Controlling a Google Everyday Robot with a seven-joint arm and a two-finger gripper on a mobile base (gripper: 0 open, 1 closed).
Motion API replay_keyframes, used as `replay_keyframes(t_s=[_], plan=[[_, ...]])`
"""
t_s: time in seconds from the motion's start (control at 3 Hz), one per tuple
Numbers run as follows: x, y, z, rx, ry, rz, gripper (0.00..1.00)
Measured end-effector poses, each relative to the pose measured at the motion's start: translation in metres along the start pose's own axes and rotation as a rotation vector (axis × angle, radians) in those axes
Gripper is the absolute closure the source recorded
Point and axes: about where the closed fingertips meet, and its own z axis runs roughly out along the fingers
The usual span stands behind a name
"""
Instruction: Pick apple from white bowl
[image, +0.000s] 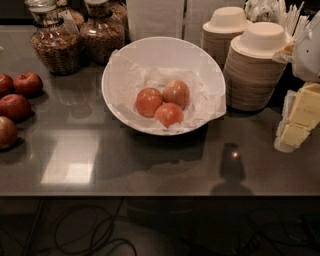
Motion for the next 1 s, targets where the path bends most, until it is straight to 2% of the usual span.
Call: replay_keyframes(t_s=[0.33,0.67,1.0], plan=[[0.000,0.000,0.000,0.000,0.000,0.000,0.00],[-0.010,-0.003,0.002,0.010,-0.008,-0.026,0.00],[-0.047,-0.017,0.010,0.022,-0.051,-0.125,0.00]])
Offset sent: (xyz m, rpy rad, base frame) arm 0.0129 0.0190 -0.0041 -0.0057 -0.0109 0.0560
